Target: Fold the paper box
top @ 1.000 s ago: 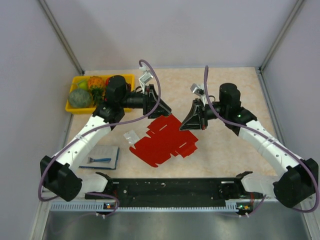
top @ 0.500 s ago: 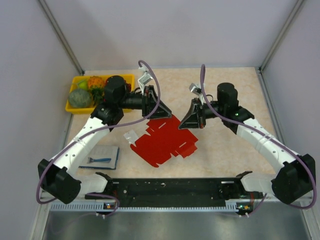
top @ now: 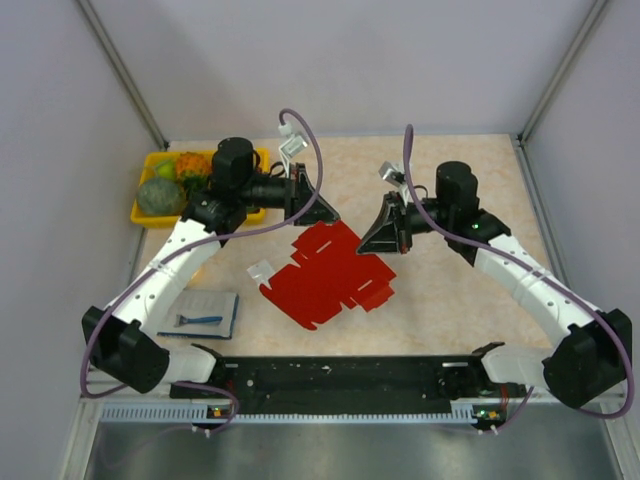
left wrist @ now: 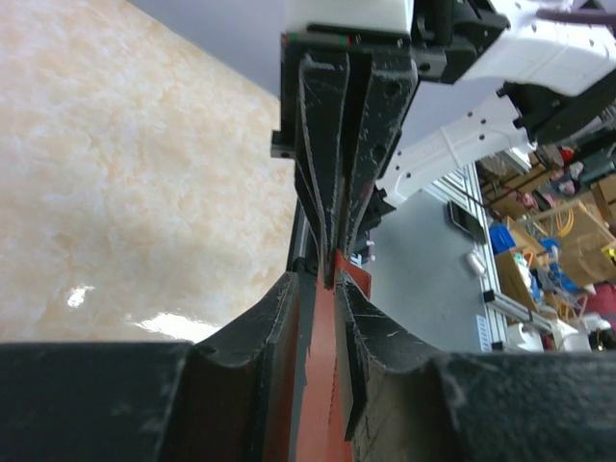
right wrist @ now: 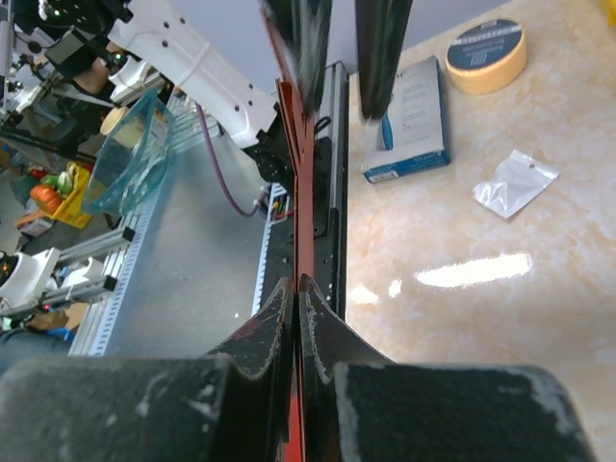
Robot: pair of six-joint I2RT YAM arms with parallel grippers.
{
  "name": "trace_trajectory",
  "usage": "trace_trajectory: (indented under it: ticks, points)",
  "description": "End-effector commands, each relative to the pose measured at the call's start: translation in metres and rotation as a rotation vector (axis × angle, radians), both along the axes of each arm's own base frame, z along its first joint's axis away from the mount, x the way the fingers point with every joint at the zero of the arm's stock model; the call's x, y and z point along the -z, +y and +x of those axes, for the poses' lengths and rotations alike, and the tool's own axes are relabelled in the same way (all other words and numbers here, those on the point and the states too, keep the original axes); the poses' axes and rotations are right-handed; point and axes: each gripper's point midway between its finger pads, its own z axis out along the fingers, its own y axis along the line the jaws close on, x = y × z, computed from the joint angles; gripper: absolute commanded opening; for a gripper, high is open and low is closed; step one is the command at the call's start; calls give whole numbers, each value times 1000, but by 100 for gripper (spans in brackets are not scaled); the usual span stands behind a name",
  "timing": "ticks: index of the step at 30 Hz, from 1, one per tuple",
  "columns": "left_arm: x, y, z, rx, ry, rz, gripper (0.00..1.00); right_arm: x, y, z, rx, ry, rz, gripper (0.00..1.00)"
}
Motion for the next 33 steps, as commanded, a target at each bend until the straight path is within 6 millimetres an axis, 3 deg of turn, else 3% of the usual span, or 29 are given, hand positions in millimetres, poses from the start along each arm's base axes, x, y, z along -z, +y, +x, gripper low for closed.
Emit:
trace_trajectory:
  ticks: [1, 6, 11, 16, 21, 26, 29, 33]
  points:
    - [-12, -6, -22, 94, -82, -4, 25, -26, 1, 2, -10, -97, 42, 0]
    - [-9, -7, -28, 117, -81, -6, 20, -26, 1, 2, -10, -99, 41, 0]
    - [-19, -9, -45, 178, -115, -49, 40, -20, 2, 6, -7, -84, 32, 0]
    - [-13, -15, -49, 197, -98, -40, 45, -25, 3, 5, -11, -95, 42, 0]
    - [1, -26, -47, 189, -86, 2, 41, -33, 3, 0, -29, -101, 73, 0]
    - [8, -32, -41, 172, -87, 33, 31, -43, 3, -6, -50, -118, 97, 0]
    - [7, -33, -40, 174, -94, 37, 22, -44, 2, -10, -59, -126, 102, 0]
    - [5, -32, -39, 169, -105, 42, 3, -40, 2, -10, -64, -128, 95, 0]
